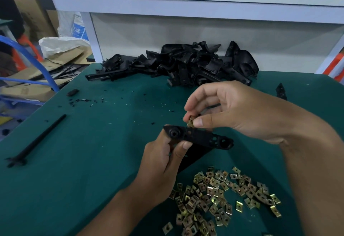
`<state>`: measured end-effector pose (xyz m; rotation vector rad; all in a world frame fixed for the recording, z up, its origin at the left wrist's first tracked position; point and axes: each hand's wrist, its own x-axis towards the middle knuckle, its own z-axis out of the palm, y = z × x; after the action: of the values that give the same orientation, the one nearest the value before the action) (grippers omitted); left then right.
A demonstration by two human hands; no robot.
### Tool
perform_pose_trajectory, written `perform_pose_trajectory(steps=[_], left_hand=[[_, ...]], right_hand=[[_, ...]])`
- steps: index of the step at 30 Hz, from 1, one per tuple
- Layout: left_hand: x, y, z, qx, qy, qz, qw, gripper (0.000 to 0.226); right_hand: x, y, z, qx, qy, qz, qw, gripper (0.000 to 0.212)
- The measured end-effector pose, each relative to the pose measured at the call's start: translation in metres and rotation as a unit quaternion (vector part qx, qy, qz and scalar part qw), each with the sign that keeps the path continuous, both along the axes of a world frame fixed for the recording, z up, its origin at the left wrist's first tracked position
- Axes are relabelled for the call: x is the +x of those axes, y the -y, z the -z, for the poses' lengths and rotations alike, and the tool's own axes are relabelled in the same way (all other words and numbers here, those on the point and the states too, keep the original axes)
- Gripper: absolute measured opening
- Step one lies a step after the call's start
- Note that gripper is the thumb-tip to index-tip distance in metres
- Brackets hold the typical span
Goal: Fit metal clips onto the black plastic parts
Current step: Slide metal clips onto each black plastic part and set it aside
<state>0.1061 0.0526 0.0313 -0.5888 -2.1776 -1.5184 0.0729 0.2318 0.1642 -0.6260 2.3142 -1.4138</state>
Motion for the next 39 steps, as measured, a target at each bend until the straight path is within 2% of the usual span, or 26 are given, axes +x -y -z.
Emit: perform_pose_trajectory(steps=[7, 12, 19, 39], left_hand=[[0.0008, 0.001, -0.0023, -0.001, -0.009, -0.003, 1.0, 0.029], [0.0018, 0.0007, -0.0043, -0.03, -0.026, -0.007, 0.999, 0.014], [0.0002, 0.0018, -0.0036, -0.02, -0.032, -0.004, 0.999, 0.013], [-0.0002, 0.0024, 0.0003, -0.033, -0.034, 0.0, 0.999, 0.009]], right_hand=[[0.0026, 0.0016, -0.0012, 0.018, -0.01, 0.015, 1.0, 0.02], [0.0051, 0.0029, -0.0007, 0.052, -0.046, 0.029, 0.997, 0.02], [0.0023, 0.0008, -0.0004, 0.012, -0.029, 0.037, 0.999, 0.021], [0.0076, 0.0051, -0.0021, 0.082, -0.068, 0.032, 0.994, 0.017]])
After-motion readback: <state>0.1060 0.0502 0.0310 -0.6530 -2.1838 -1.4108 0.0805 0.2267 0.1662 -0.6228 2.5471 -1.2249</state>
